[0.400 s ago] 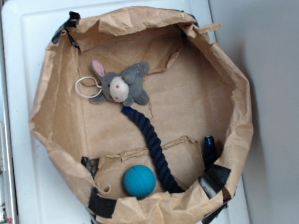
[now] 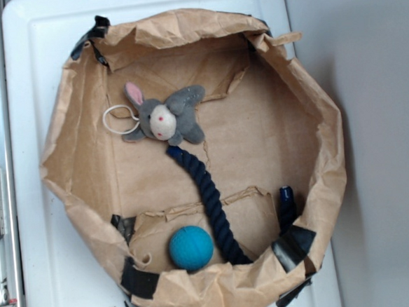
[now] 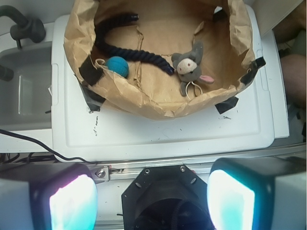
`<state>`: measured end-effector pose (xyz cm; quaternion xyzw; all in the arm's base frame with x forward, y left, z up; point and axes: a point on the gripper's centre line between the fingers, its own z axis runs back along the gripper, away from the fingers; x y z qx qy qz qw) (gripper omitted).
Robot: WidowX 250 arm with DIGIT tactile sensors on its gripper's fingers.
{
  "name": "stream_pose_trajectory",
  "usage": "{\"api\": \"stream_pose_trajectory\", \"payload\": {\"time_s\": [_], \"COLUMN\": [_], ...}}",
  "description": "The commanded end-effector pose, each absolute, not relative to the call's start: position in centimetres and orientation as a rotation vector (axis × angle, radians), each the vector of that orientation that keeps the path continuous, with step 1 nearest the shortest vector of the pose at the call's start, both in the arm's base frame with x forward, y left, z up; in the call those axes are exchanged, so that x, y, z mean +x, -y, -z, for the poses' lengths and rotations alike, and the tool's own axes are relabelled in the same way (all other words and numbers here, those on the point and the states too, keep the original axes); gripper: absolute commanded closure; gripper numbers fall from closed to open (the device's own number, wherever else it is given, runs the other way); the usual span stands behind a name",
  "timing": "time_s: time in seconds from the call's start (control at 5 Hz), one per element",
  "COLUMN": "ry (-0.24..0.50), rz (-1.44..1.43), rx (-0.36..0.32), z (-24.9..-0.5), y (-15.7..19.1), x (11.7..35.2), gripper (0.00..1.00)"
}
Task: Grab the gray animal.
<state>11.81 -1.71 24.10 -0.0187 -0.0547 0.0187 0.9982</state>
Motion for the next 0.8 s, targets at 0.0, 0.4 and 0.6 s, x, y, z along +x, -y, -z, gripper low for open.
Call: {"api": "stream_pose_trajectory", "payload": {"time_s": [0.0, 0.4, 0.6], "ry": [0.174, 0.055, 0.029], "rz": [0.048, 0.244, 0.281], "rx": [-0.009, 0.025, 0.054], "z": [-21.6, -17.5, -16.0], "y": [1.3, 0.6, 0.4], "x": [17.5, 26.0, 29.6], "gripper": [0.00, 0.00, 0.00]}}
